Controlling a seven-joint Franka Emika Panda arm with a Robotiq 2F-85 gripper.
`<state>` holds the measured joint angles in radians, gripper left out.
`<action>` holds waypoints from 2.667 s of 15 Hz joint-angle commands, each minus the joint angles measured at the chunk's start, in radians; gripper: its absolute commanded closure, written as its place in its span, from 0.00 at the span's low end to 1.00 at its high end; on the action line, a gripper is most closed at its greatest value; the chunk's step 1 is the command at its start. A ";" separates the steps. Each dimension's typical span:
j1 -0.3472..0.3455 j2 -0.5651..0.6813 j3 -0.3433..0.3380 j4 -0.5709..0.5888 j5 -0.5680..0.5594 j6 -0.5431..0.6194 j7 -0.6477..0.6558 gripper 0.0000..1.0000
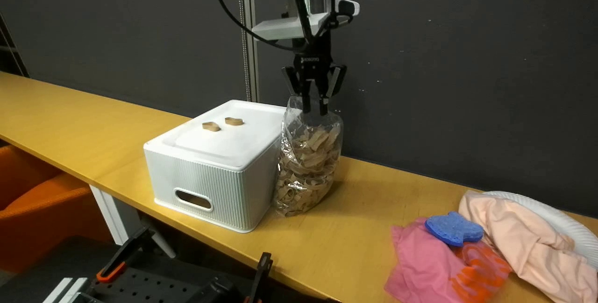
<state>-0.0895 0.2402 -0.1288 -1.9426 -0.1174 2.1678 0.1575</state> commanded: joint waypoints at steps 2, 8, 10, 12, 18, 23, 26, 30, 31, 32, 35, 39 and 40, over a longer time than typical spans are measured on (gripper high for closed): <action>0.024 -0.070 0.022 -0.030 0.000 -0.006 0.000 0.19; 0.113 -0.124 0.121 -0.027 0.014 -0.001 -0.015 0.00; 0.126 -0.116 0.148 -0.038 0.052 0.023 -0.057 0.00; 0.124 -0.104 0.168 -0.056 0.118 0.060 -0.153 0.00; 0.106 -0.030 0.176 -0.054 0.209 0.084 -0.380 0.00; 0.116 0.075 0.188 -0.009 0.182 0.081 -0.402 0.00; 0.132 0.116 0.201 0.010 0.162 0.081 -0.392 0.00; 0.149 0.149 0.214 0.038 0.145 0.078 -0.386 0.00; 0.153 0.154 0.213 0.044 0.137 0.077 -0.385 0.00; 0.156 0.157 0.213 0.048 0.126 0.077 -0.384 0.00; 0.163 0.173 0.210 0.066 0.094 0.073 -0.382 0.00; 0.170 0.214 0.210 0.116 0.045 0.070 -0.383 0.00; 0.174 0.224 0.210 0.132 0.034 0.068 -0.382 0.00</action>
<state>0.0739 0.4215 0.0788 -1.8742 -0.0477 2.2412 -0.2298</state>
